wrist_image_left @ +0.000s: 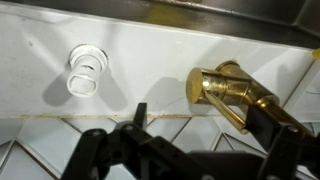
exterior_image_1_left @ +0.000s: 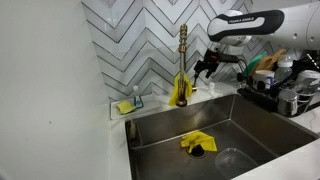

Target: Open the tap, pick up the silver spoon on the counter, rinse it with the running water and then put it back on the counter

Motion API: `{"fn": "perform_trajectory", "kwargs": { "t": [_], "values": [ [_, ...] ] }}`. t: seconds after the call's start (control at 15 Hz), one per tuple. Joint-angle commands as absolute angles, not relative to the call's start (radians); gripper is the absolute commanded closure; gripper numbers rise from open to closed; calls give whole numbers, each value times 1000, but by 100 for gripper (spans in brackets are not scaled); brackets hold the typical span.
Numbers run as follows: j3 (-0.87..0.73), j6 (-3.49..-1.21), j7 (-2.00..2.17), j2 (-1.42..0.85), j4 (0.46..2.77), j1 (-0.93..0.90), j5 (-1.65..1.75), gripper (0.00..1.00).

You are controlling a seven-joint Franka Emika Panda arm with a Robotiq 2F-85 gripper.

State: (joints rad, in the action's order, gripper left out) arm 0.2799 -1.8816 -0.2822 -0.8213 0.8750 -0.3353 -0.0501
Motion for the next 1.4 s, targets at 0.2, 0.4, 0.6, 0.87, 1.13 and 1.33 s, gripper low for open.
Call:
{"fn": "perform_trajectory", "kwargs": {
  "t": [0.2, 0.4, 0.6, 0.87, 1.13, 1.33],
  "values": [
    [254, -1870, -269, -835, 855, -347, -19, 0],
    [249, -1871, -269, -834, 855, -348, -16, 0],
    [244, -1874, -270, -836, 854, -348, -20, 0],
    [245, -1872, -272, -837, 852, -347, -25, 0],
    [235, -1865, -268, -831, 858, -350, -13, 0],
    [236, -1867, -272, -834, 856, -350, -18, 0]
  ]
}}
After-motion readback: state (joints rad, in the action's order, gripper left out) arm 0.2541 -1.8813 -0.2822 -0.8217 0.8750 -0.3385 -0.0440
